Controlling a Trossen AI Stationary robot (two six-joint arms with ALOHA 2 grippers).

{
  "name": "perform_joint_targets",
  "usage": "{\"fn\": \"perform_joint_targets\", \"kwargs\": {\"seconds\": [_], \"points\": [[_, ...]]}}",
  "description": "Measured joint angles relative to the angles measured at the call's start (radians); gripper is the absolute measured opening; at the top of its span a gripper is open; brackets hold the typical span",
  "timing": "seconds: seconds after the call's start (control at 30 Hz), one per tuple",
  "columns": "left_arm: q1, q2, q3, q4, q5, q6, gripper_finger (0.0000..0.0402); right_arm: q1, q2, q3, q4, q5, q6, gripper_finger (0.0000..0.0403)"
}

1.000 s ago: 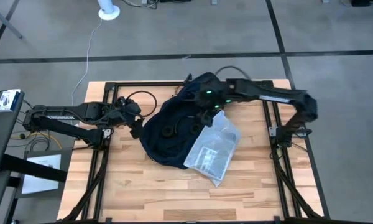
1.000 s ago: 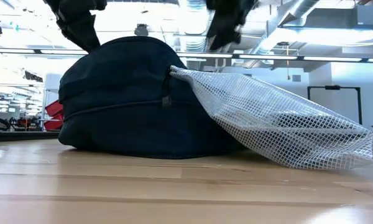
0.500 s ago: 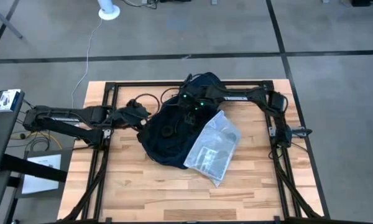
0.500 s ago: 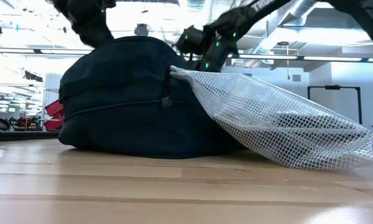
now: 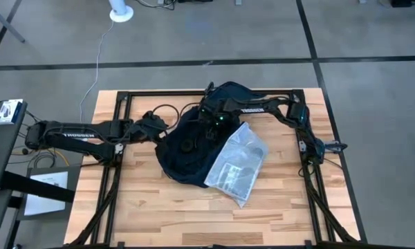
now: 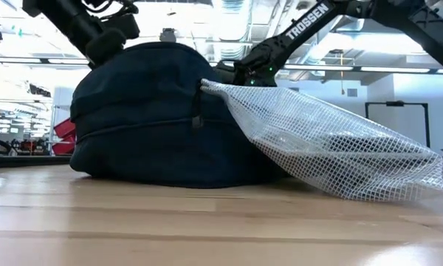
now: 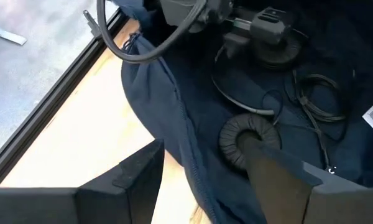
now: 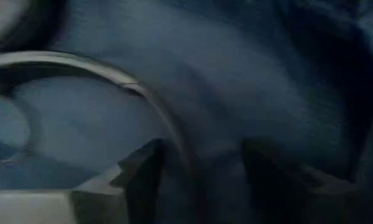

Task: Unpack backpack
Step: Remove the black headphones from the dark blue backpack

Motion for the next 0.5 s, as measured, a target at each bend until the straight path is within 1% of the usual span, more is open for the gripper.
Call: {"fn": "perform_joint_targets", "kwargs": {"seconds": [0.07, 0.17, 0.2, 0.23, 0.33, 0.5], "points": [[0.004, 0.000, 0.000, -0.001, 0.000, 0.000, 0.0208, -0.006, 0.000, 0.000, 0.004, 0.003, 0.021, 0.0149], [0.006, 0.000, 0.000, -0.001, 0.000, 0.000, 0.0208, -0.009, -0.002, 0.000, -0.006, 0.004, 0.032, 0.0047], [0.006, 0.000, 0.000, -0.001, 0.000, 0.000, 0.0208, -0.011, -0.002, 0.000, -0.010, 0.004, 0.031, 0.0025], [0.006, 0.000, 0.000, -0.001, 0.000, -0.001, 0.0208, -0.011, -0.005, 0.000, -0.013, 0.003, 0.038, 0.0016], [0.006, 0.000, 0.000, -0.003, 0.000, -0.001, 0.0208, -0.010, -0.027, -0.001, -0.023, 0.004, 0.069, 0.0008], [0.006, 0.000, 0.000, -0.003, 0.000, -0.030, 0.0208, 0.016, -0.132, 0.037, -0.044, 0.008, 0.086, 0.0004]]}}
